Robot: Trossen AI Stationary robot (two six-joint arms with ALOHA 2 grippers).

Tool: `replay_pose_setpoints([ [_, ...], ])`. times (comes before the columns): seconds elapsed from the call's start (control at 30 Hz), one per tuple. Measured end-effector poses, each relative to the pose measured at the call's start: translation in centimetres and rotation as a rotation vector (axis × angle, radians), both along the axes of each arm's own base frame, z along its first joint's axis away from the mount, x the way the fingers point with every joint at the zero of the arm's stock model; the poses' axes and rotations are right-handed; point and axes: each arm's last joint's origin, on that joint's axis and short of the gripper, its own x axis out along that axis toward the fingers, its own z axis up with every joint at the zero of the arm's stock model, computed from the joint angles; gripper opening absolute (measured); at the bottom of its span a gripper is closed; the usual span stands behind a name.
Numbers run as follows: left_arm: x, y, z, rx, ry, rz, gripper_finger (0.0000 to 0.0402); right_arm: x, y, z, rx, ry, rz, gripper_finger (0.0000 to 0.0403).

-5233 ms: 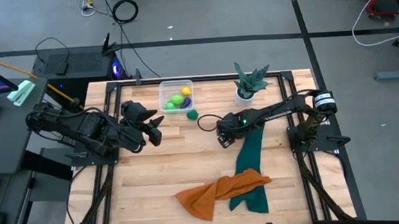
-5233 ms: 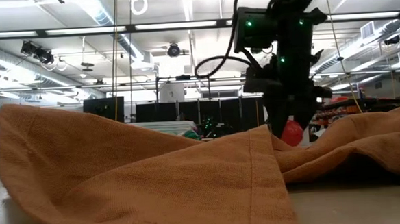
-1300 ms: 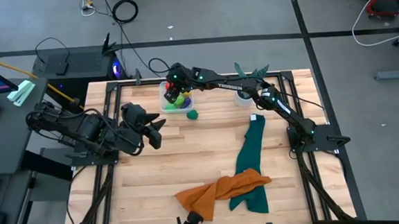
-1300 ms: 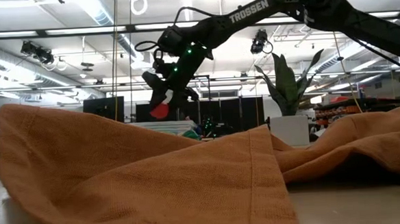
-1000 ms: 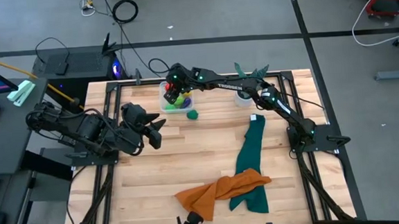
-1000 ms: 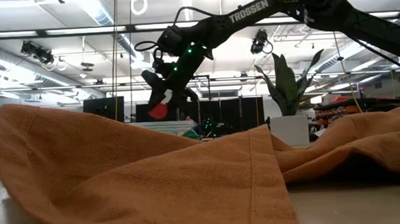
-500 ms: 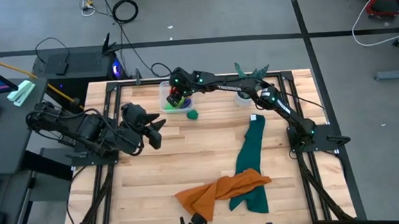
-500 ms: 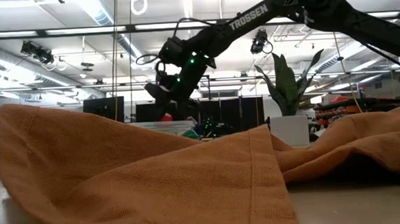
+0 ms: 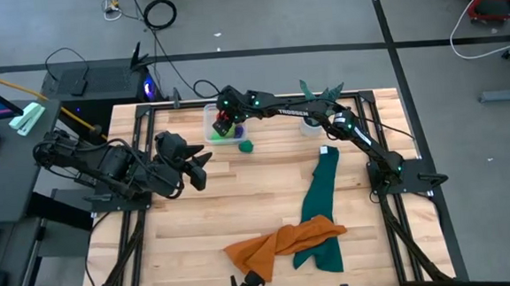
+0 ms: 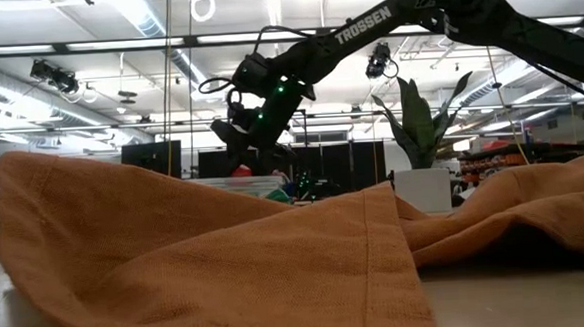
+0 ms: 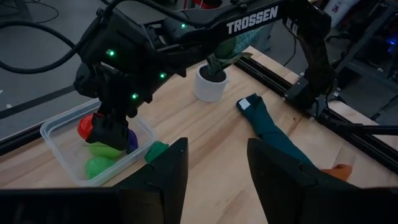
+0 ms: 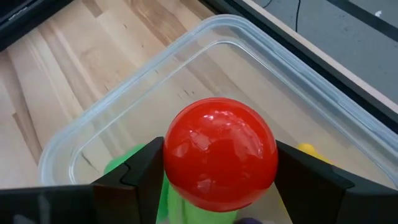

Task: Pick and placing Produce into tupperware
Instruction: Put the red tomato into the transparent bin, then put the green bell pepper into the transparent bin

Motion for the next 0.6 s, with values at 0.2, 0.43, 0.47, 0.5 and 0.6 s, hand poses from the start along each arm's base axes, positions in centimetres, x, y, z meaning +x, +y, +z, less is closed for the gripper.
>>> replay_pose_setpoints([
  [0.2,0.00,0.00,0.00,0.001,0.001,0.000,0.0172,0.01,0.03,0.00,0.006,-0.003,0.007,0.0238],
  [0.43,0.00,0.00,0.00,0.001,0.001,-0.001,0.0172,0.01,0.04,-0.01,0.009,-0.003,0.010,0.0245],
  [0.47,0.00,0.00,0.00,0.001,0.001,-0.001,0.0172,0.01,0.04,-0.01,0.009,-0.002,0.010,0.0245],
  [0.5,0.00,0.00,0.00,0.002,0.001,-0.001,0.0172,0.01,0.04,-0.01,0.009,-0.003,0.010,0.0245],
  [0.6,0.00,0.00,0.00,0.002,0.001,-0.001,0.0172,0.00,0.05,-0.02,0.010,-0.001,0.011,0.0246],
])
